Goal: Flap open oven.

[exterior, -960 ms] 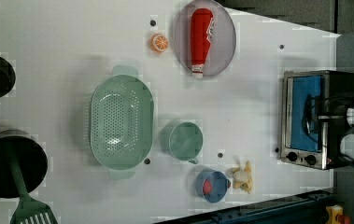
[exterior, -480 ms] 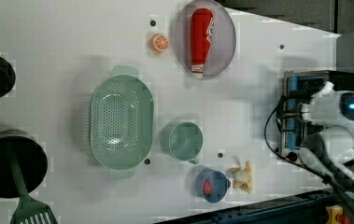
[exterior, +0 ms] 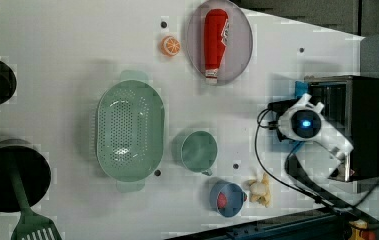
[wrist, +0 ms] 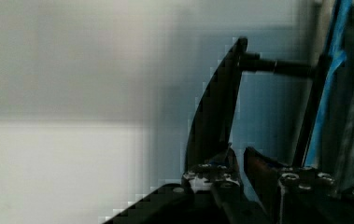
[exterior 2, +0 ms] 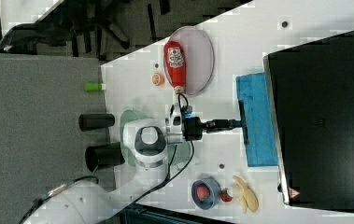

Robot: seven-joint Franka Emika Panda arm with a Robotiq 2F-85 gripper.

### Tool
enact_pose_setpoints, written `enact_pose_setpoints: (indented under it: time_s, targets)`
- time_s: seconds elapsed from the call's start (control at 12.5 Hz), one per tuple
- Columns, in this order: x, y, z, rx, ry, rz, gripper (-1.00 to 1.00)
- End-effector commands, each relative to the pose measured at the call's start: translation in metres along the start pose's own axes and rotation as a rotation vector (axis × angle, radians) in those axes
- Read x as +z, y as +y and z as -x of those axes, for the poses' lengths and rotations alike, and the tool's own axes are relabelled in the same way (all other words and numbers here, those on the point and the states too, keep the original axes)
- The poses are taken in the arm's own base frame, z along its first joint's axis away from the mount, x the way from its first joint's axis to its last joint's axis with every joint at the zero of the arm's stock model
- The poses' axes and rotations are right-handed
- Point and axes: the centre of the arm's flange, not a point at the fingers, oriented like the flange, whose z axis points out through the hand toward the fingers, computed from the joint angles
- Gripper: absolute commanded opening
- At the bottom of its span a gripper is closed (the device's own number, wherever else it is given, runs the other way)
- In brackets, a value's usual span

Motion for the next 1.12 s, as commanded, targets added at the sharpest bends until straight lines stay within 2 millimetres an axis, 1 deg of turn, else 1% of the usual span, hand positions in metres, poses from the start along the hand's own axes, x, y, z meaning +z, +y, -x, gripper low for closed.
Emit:
enact_pose_setpoints:
  time_s: [0.08, 0.16, 0.24, 0.32, 0.48, 0.56, 0.72, 0.88, 0.96, 1.12]
  targets:
    - [0.007, -0.023, -0.001, 0.16, 0.003, 0.013, -0.65]
    - [0.007, -0.024, -0.004, 0.158, 0.001, 0.028, -0.65]
    - [0.001, -0.022, -0.011, 0.17, 0.015, 0.022, -0.65]
    - [-0.011, -0.019, -0.021, 0.206, 0.039, -0.004, -0.65]
    - [-0.045, -0.003, -0.039, 0.349, 0.054, -0.103, -0.65]
    - [-0.062, 0.008, -0.044, 0.446, 0.033, -0.164, -0.65]
    - [-0.094, 0.036, -0.046, 0.625, -0.024, -0.276, -0.65]
    - [-0.127, 0.069, -0.045, 0.76, -0.054, -0.363, -0.65]
    - [-0.143, 0.087, -0.042, 0.821, -0.07, -0.401, -0.65]
    - [-0.174, 0.122, -0.029, 0.915, -0.112, -0.461, -0.65]
